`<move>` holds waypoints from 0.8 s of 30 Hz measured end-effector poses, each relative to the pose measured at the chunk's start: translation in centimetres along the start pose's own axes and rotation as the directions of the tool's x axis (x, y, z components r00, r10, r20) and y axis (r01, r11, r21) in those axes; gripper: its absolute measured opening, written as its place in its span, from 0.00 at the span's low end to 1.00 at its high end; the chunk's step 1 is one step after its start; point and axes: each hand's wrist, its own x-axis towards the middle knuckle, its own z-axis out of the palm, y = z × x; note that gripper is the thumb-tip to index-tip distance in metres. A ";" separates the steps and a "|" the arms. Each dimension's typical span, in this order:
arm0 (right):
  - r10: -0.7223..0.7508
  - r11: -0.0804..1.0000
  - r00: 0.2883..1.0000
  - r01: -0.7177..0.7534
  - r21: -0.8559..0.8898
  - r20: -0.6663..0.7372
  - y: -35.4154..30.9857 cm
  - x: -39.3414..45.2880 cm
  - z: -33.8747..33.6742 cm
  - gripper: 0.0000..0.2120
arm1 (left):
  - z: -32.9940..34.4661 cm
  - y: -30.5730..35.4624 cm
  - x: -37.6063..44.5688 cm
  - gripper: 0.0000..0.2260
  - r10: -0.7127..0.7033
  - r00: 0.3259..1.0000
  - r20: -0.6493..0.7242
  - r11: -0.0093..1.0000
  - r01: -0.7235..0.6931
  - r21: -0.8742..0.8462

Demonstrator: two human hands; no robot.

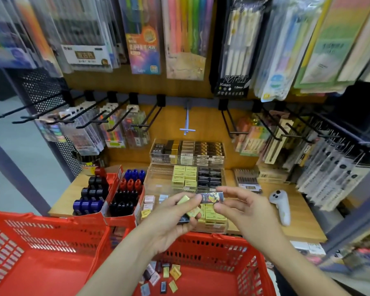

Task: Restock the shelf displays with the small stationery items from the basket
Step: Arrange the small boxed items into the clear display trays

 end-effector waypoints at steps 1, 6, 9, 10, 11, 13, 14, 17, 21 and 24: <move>-0.045 0.996 0.999 0.044 -0.072 -0.011 0.2 0.2 0.0 0.13 | 0.0 0.2 0.2 0.06 -0.004 1.000 -0.014 1.000 0.004 -0.010; -0.230 0.904 0.972 0.195 -0.380 -0.047 1.9 3.7 -0.1 0.12 | -0.1 1.2 2.0 0.08 -0.056 0.991 -0.121 0.980 0.032 -0.195; -0.181 0.886 0.975 0.104 -0.452 -0.129 3.8 8.0 -0.9 0.13 | -1.0 1.8 3.5 0.07 -0.072 0.986 -0.153 0.942 0.017 -0.334; -0.169 0.879 0.972 0.073 -0.471 -0.165 4.4 9.2 -1.3 0.14 | -1.3 1.9 3.7 0.08 -0.066 0.986 -0.153 0.932 0.006 -0.362; -0.166 0.870 0.966 0.050 -0.491 -0.197 5.1 10.6 -1.7 0.14 | -1.8 2.1 4.1 0.10 -0.057 0.987 -0.149 0.922 -0.005 -0.386; -0.179 0.846 0.953 0.023 -0.533 -0.243 6.4 13.3 -2.0 0.14 | -2.9 2.3 4.9 0.14 -0.053 0.990 -0.128 0.910 -0.005 -0.415; -0.180 0.842 0.948 0.011 -0.539 -0.262 6.9 14.7 -1.9 0.13 | -3.3 2.4 5.3 0.15 -0.052 0.993 -0.109 0.909 0.002 -0.416; -0.143 0.852 0.943 -0.038 -0.522 -0.302 7.6 19.0 -0.7 0.14 | -4.3 2.3 6.5 0.14 -0.047 0.993 -0.109 0.920 0.001 -0.393; -0.153 0.794 0.941 -0.064 -0.605 -0.301 7.8 24.2 1.7 0.16 | -4.8 2.1 8.0 0.14 -0.067 0.982 -0.179 0.928 -0.004 -0.371; -0.028 0.689 0.940 -0.229 -0.687 -0.341 7.9 27.2 2.9 0.16 | -5.0 2.0 8.8 0.13 -0.086 0.973 -0.216 0.920 -0.005 -0.392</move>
